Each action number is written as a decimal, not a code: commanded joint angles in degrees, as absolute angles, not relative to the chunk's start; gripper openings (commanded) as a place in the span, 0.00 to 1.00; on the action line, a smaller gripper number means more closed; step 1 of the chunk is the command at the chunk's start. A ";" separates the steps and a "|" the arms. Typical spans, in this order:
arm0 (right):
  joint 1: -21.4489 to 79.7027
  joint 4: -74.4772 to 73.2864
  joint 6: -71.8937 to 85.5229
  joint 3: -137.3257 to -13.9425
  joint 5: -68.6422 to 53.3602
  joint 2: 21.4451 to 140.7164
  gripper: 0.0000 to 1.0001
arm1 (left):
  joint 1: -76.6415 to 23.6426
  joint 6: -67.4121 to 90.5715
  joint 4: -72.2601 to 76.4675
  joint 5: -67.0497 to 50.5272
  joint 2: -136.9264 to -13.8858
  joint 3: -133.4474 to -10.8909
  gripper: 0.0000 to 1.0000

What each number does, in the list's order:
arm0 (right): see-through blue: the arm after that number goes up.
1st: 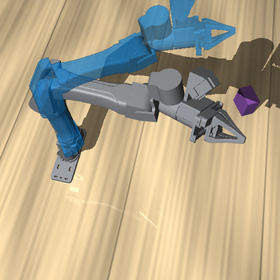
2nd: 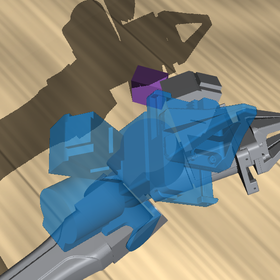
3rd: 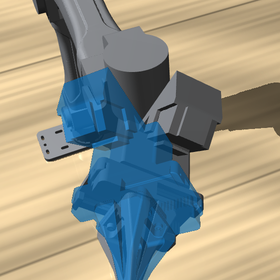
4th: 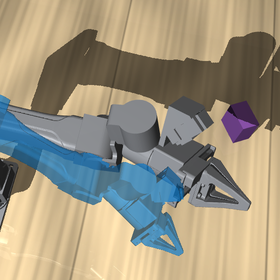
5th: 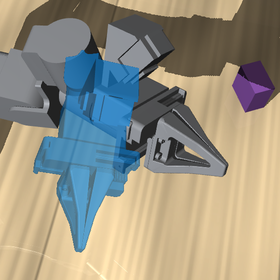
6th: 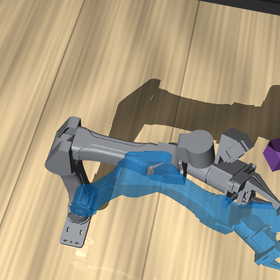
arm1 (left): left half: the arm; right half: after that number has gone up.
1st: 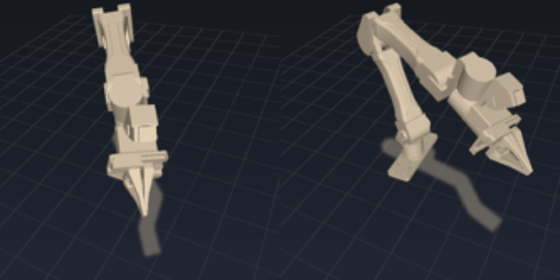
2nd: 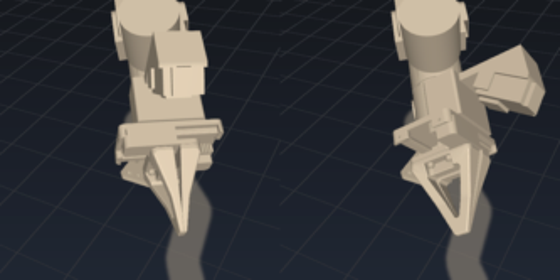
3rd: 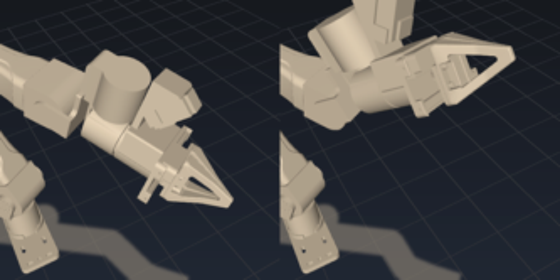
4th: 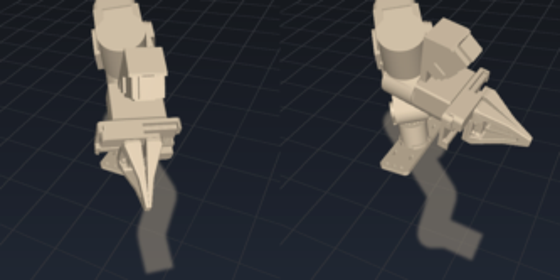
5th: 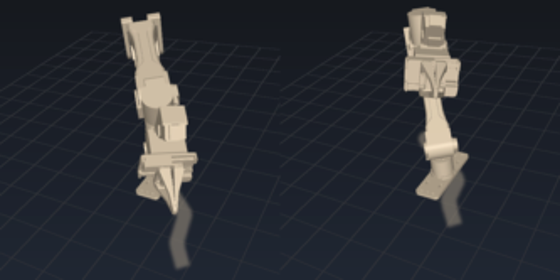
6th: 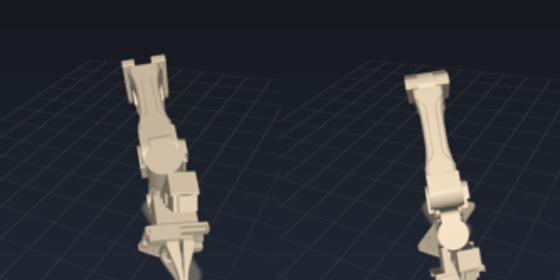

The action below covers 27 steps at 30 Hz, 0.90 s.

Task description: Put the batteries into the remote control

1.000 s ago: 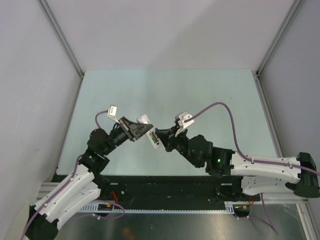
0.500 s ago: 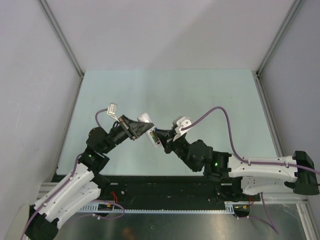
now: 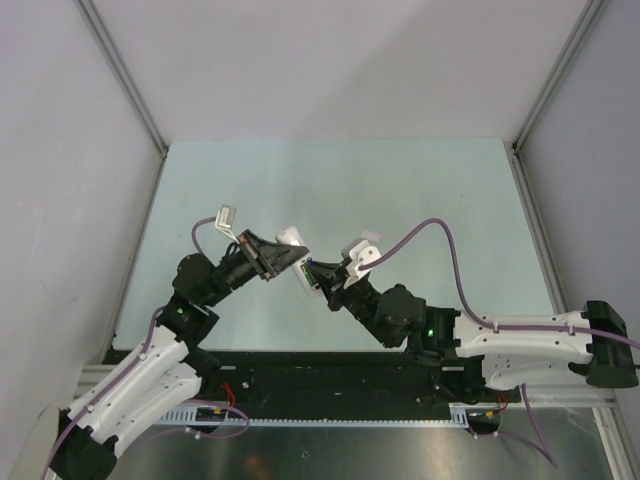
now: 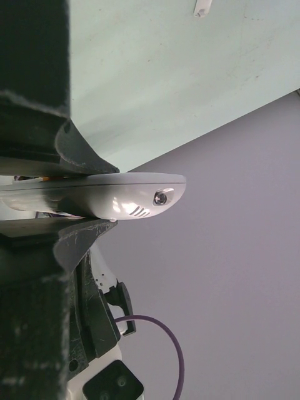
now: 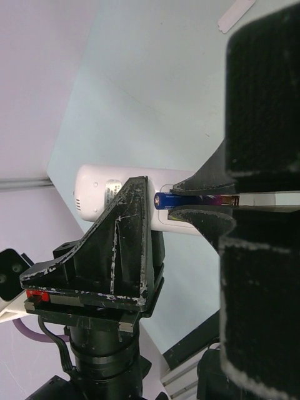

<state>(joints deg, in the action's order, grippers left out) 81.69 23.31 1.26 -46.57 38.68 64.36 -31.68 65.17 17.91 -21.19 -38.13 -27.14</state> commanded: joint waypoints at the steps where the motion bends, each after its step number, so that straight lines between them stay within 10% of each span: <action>1: 82.18 26.28 0.17 -46.14 40.17 64.78 0.00 | -31.29 66.71 20.74 -22.06 -36.83 -30.41 0.00; 27: 81.92 10.64 7.55 -46.23 36.39 63.81 0.00 | -31.20 64.69 21.44 -20.30 -34.54 -31.64 0.00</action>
<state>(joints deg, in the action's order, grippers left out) 82.04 17.45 4.78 -46.22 36.62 63.88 -31.59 64.14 14.57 -21.43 -36.97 -27.46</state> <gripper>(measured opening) 0.033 0.269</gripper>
